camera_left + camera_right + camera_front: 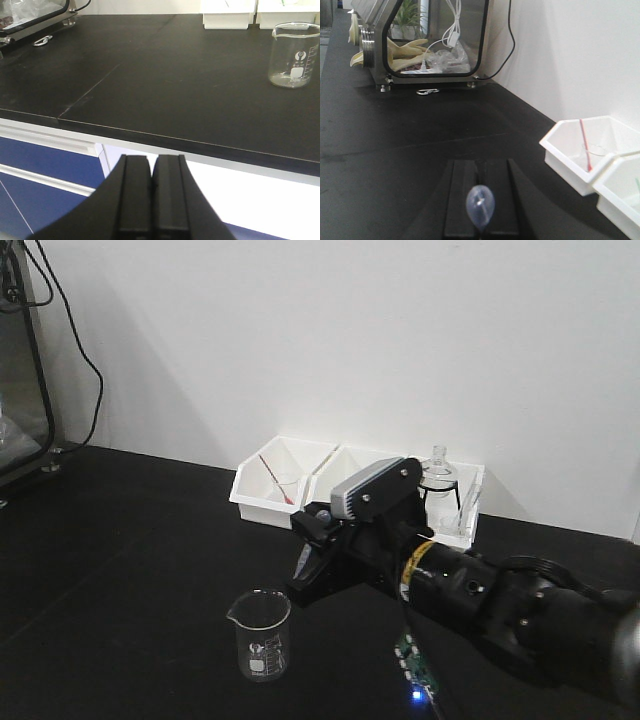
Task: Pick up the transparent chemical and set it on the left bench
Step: 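Extend the right arm and lower the beaker onto the bench, then open the right gripper and lift it away from the beaker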
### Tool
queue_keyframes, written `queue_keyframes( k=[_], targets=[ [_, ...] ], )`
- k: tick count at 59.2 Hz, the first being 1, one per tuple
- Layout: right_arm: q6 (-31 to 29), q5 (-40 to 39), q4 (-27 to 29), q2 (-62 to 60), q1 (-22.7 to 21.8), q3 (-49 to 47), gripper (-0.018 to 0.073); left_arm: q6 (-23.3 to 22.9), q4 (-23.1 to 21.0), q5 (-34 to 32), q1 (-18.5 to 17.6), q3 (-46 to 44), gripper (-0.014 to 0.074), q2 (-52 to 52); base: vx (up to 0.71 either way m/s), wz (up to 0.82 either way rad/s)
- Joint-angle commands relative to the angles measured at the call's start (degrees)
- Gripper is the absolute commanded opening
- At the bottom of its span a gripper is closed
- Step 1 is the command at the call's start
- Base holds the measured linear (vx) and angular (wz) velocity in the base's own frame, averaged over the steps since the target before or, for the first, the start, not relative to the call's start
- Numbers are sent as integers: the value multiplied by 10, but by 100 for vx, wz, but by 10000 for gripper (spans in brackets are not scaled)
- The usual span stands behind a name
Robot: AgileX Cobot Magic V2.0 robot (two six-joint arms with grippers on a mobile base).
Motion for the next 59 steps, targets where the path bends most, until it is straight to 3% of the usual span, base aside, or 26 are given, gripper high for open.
queue_keyframes(
  k=[1, 17, 26, 34, 47, 53, 59],
  targets=[
    [-5, -30, 16, 14, 10, -66, -3, -4, 0, -45, -1, 9, -3, -11, 0, 0],
    [-4, -6, 15, 101, 34, -135, 4, -4, 0, -45, -1, 9, -3, -11, 0, 0],
    [-7, 28, 13, 134, 38, -141, 61, -4, 0, -45, -1, 9, -3, -11, 0, 0],
    [-6, 28, 18, 150, 36, -141, 190, -4, 0, -45, -1, 9, -3, -11, 0, 0],
    [-5, 25, 21, 156, 37, -141, 504, -4, 0, -45, -1, 9, -3, -11, 0, 0],
    [-5, 27, 34, 149, 36, -141, 572, -4, 0, -45, -1, 9, -3, -11, 0, 0],
    [-5, 60, 32, 110, 36, -140, 573, -4, 0, -45, -1, 9, -3, -11, 0, 0]
  ],
)
